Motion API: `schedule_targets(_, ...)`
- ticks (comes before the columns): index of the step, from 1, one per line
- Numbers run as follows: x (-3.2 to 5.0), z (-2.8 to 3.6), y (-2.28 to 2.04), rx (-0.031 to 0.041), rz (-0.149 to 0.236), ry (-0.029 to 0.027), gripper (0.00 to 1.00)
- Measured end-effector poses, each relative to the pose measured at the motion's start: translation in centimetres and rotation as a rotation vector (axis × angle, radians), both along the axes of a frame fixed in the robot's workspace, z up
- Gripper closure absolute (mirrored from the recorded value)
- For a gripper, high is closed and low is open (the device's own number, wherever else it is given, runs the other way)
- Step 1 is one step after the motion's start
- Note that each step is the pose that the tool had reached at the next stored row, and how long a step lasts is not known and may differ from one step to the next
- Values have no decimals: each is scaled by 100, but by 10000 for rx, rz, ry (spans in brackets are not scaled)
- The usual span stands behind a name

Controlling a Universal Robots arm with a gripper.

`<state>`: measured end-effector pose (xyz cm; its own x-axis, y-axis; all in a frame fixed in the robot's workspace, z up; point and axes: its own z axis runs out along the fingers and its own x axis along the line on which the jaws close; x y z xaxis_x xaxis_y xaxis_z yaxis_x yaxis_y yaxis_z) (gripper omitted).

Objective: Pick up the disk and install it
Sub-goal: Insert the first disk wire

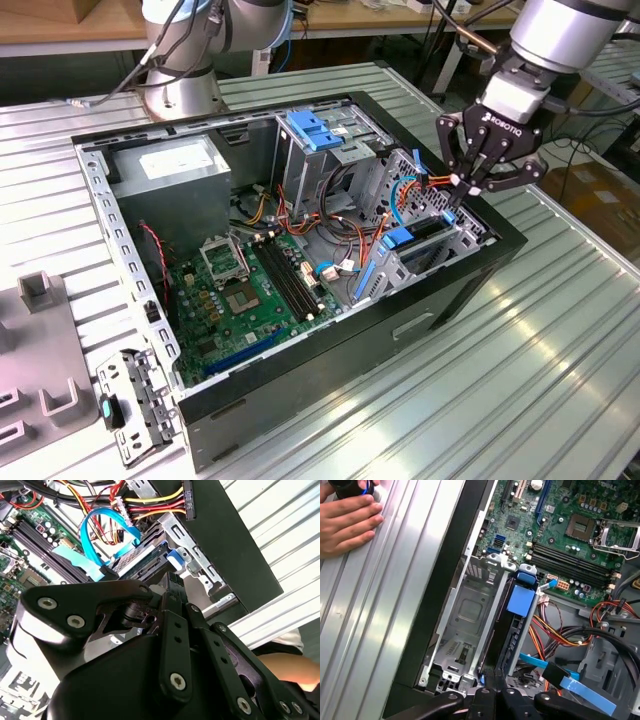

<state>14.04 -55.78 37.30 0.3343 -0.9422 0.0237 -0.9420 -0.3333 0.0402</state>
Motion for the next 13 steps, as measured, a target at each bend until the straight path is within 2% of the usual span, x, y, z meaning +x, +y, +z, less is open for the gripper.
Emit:
schedule_targets(4, 33, 78, 6, 2, 428, 68, 89)
schedule_targets(7, 95, 79, 9, 1, 614, 68, 89)
schedule_targets(13, 230, 78, 43, 0, 903, 68, 89)
